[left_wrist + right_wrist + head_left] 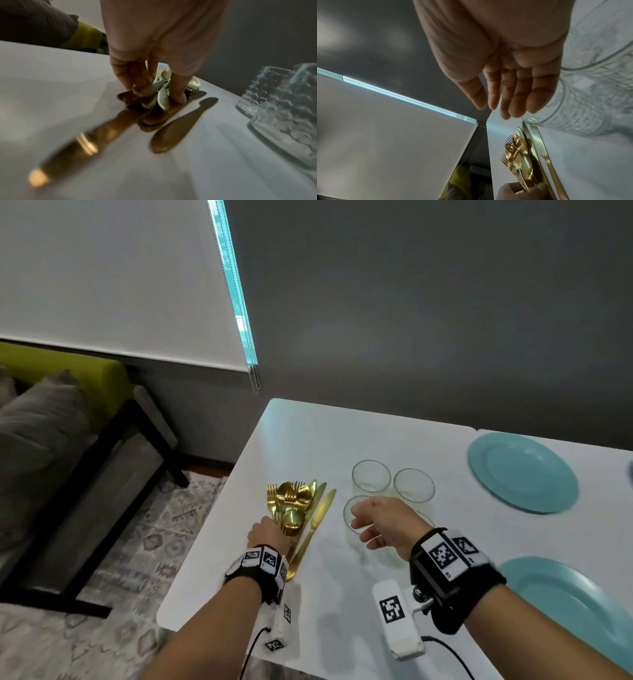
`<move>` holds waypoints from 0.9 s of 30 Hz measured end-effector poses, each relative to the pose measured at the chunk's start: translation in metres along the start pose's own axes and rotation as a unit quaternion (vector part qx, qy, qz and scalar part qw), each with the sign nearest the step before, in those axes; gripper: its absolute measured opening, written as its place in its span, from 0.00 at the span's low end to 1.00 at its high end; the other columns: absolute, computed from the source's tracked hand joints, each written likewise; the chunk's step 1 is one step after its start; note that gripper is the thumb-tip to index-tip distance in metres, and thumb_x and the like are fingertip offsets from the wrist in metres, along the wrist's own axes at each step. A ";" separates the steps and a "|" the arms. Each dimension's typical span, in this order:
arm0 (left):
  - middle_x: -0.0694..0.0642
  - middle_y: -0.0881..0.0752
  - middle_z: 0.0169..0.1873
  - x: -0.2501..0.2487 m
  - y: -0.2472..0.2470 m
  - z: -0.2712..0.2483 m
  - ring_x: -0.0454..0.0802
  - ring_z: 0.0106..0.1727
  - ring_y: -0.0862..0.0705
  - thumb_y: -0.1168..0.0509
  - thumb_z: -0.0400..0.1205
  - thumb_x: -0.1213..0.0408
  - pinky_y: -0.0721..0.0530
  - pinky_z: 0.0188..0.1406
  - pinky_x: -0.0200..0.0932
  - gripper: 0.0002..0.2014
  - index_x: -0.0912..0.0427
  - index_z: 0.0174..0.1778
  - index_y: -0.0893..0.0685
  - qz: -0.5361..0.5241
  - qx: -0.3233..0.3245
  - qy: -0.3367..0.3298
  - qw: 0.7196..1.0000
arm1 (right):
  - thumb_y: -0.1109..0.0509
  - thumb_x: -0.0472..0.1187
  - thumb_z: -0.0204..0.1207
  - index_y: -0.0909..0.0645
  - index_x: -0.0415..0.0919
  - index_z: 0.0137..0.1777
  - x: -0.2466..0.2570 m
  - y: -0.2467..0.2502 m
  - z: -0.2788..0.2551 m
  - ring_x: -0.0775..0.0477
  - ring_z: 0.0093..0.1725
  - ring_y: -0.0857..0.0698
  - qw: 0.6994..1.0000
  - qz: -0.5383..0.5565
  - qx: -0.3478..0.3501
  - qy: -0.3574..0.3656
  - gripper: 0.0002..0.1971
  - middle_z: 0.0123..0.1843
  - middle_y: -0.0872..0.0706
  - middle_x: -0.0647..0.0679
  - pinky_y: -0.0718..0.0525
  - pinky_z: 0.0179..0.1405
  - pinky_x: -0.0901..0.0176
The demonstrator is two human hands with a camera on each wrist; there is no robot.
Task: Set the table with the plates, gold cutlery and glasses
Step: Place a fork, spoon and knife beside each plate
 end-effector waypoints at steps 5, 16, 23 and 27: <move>0.64 0.15 0.56 0.005 -0.001 0.011 0.62 0.57 0.16 0.32 0.77 0.55 0.17 0.54 0.48 0.20 0.69 0.55 0.22 -0.045 0.007 -0.003 0.999 | 0.34 0.38 0.79 0.21 0.39 0.44 -0.009 0.002 0.003 0.49 0.29 0.22 1.000 0.003 -0.012 -0.013 0.04 0.40 0.17 0.45 0.23 0.26 0.62; 0.63 0.15 0.57 0.003 0.002 0.006 0.59 0.60 0.17 0.41 0.81 0.66 0.22 0.57 0.45 0.10 0.66 0.52 0.19 0.019 0.007 -0.004 1.000 | 0.34 0.38 0.79 0.21 0.39 0.44 -0.021 0.001 0.007 0.49 0.29 0.22 0.999 0.019 -0.013 -0.024 0.04 0.39 0.16 0.45 0.23 0.26 0.61; 0.63 0.18 0.61 0.004 0.000 -0.003 0.59 0.64 0.21 0.48 0.85 0.65 0.25 0.63 0.47 0.13 0.67 0.59 0.23 0.025 -0.019 -0.023 0.999 | 0.34 0.39 0.79 0.22 0.41 0.43 -0.031 0.001 0.008 0.50 0.28 0.22 0.999 0.017 -0.012 -0.034 0.04 0.40 0.16 0.45 0.24 0.26 0.62; 0.64 0.18 0.58 0.002 0.004 -0.006 0.62 0.61 0.20 0.45 0.84 0.54 0.23 0.58 0.50 0.18 0.67 0.57 0.24 -0.034 -0.020 -0.024 0.999 | 0.34 0.39 0.79 0.22 0.41 0.43 -0.032 0.000 0.009 0.50 0.28 0.22 0.999 0.016 -0.013 -0.032 0.04 0.40 0.16 0.45 0.24 0.26 0.61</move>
Point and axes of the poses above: each hand's wrist, its own z-axis towards the middle knuckle, its own y-axis out of the back of the hand, x = y × z, the point moved 2 cm from there along z, towards the middle knuckle
